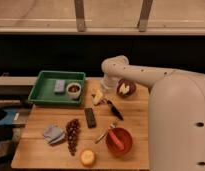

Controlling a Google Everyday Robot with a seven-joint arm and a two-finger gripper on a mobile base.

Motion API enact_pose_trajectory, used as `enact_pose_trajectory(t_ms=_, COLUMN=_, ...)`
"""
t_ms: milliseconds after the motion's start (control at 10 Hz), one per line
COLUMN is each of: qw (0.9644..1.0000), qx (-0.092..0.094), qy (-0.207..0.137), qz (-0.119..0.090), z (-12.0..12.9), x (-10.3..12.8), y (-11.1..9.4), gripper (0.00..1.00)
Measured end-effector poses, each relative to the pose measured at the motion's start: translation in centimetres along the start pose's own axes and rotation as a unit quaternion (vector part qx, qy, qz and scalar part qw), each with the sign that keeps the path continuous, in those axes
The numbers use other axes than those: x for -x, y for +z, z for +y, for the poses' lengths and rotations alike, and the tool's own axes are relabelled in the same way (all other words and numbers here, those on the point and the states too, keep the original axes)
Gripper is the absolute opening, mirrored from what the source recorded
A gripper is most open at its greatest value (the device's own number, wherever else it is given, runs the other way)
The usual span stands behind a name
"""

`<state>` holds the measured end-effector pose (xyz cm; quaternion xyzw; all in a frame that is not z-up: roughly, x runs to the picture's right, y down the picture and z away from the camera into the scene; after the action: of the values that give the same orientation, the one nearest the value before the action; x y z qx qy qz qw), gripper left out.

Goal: Place brush in table surface

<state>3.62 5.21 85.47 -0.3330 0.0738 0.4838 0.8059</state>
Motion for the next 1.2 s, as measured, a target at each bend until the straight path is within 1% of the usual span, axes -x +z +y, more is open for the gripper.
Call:
enact_pose_trajectory(t_ms=200, qw=0.9997, qx=0.011, qy=-0.02, qz=0.001, z=0.5, x=1.1, y=0.7, gripper=0.8)
enact_pose_trajectory(t_ms=400, qw=0.9993, qx=0.025, qy=-0.027, qz=0.005, z=0.3, x=1.4, y=1.4, gripper=0.8)
enact_pose_trajectory(t_ms=500, qw=0.9987, qx=0.04, qy=-0.029, qz=0.007, z=0.0, x=1.5, y=2.3, gripper=0.8)
enact_pose_trajectory(t_ms=700, qw=0.9978, qx=0.056, qy=-0.03, qz=0.018, z=-0.4, x=1.3, y=4.2, gripper=0.8)
enact_pose_trajectory(t_ms=900, qw=0.9961, qx=0.081, qy=-0.019, qz=0.031, z=-1.6, x=0.6, y=6.3, gripper=0.8)
enact_pose_trajectory(t_ms=1100, qw=0.995, qx=0.089, qy=-0.016, qz=0.042, z=-1.6, x=0.5, y=7.0, gripper=0.8)
enact_pose_trajectory(t_ms=1200, qw=0.9946, qx=0.09, qy=-0.016, qz=0.049, z=-1.4, x=0.4, y=7.4, gripper=0.8)
